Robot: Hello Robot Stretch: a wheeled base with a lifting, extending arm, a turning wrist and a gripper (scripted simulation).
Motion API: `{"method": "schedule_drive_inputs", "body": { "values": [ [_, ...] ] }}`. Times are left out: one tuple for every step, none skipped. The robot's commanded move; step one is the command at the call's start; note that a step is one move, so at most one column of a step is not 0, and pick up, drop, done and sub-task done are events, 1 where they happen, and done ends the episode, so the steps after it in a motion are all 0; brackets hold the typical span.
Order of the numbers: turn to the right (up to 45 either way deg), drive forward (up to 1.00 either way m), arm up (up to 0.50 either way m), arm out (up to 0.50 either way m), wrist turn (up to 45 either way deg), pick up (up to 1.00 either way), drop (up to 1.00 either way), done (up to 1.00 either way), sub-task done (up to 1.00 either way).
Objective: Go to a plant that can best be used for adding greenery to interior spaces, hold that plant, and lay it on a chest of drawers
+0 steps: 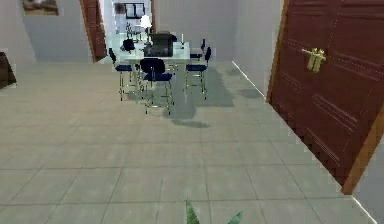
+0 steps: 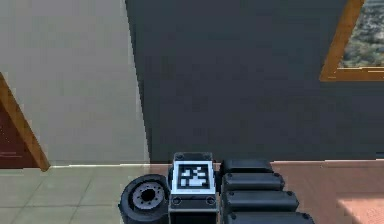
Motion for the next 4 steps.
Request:
{"method": "schedule_drive_inputs", "body": {
  "values": [
    [-3.0, 0.0, 0.0, 0.0, 0.0, 0.0, 0.0, 0.0, 0.0],
    [0.0, 0.55, 0.0, 0.0, 0.0, 0.0, 0.0, 0.0, 0.0],
    [-30.0, 0.0, 0.0, 0.0, 0.0, 0.0, 0.0, 0.0, 0.0],
    [0.0, 1.0, 0.0, 0.0, 0.0, 0.0, 0.0, 0.0, 0.0]
  ]
}}
